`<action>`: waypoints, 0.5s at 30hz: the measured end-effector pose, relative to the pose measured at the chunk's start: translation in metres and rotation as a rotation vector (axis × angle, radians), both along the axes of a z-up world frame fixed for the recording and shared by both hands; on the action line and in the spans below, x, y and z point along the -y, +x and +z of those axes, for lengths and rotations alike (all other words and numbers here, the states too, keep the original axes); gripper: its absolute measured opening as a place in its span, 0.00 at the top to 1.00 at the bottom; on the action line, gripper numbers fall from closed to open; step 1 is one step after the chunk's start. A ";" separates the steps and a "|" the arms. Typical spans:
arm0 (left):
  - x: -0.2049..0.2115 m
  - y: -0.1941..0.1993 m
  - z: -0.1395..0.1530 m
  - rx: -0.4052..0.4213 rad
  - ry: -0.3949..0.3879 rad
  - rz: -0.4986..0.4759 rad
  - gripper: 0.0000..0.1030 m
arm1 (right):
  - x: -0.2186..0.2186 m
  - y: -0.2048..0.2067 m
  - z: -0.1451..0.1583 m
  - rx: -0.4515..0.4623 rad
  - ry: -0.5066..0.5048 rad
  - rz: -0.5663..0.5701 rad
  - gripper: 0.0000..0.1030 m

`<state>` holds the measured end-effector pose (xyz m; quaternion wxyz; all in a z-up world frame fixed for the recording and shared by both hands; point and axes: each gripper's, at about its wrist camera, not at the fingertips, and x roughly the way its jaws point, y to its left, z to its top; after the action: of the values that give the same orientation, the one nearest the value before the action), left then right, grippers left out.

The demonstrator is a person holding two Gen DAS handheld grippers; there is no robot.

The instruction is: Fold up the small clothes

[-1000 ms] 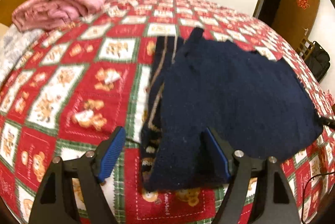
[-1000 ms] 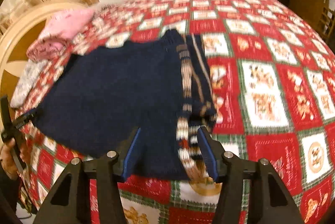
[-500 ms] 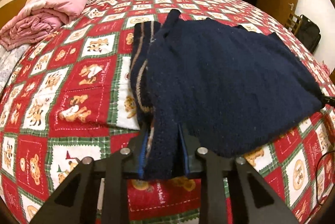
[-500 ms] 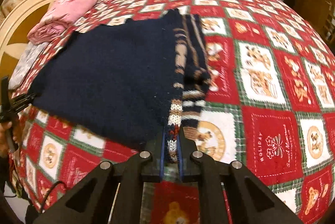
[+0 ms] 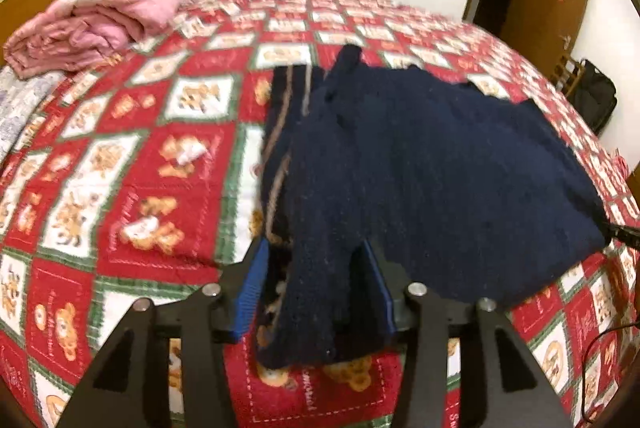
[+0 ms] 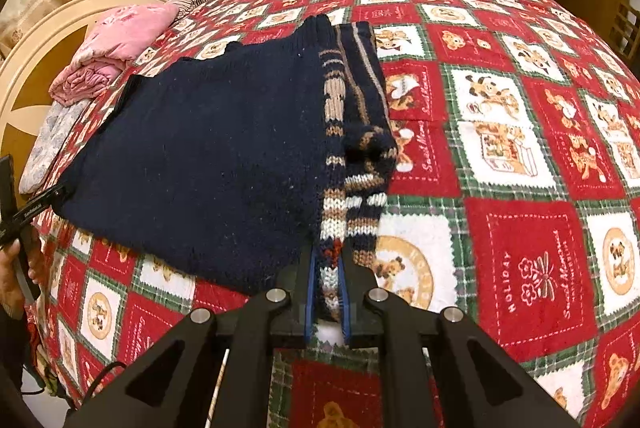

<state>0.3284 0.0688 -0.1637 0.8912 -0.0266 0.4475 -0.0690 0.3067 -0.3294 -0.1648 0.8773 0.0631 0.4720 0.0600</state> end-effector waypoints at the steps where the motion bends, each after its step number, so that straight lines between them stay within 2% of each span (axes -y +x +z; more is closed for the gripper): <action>1: 0.000 0.002 -0.008 -0.034 0.007 0.004 0.57 | -0.001 0.000 0.000 0.000 -0.012 0.004 0.90; 4: 0.001 -0.006 -0.005 -0.008 0.010 -0.009 0.57 | -0.004 0.001 -0.002 -0.014 -0.044 0.019 0.90; 6: -0.001 -0.012 0.000 0.007 -0.016 -0.018 0.57 | -0.006 0.001 0.001 -0.014 -0.057 0.020 0.90; 8: -0.001 -0.015 0.003 0.019 -0.015 -0.037 0.75 | -0.009 -0.001 0.003 -0.013 -0.076 0.028 0.89; 11: -0.001 -0.013 0.001 0.031 -0.018 -0.060 0.81 | -0.009 -0.003 0.001 -0.004 -0.074 0.022 0.89; 15: -0.014 -0.003 -0.004 0.000 -0.125 -0.037 0.80 | -0.006 -0.004 0.000 -0.001 -0.041 -0.009 0.89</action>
<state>0.3252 0.0833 -0.1678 0.8864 -0.0737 0.4427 -0.1135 0.3028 -0.3230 -0.1651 0.8785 0.0470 0.4732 0.0463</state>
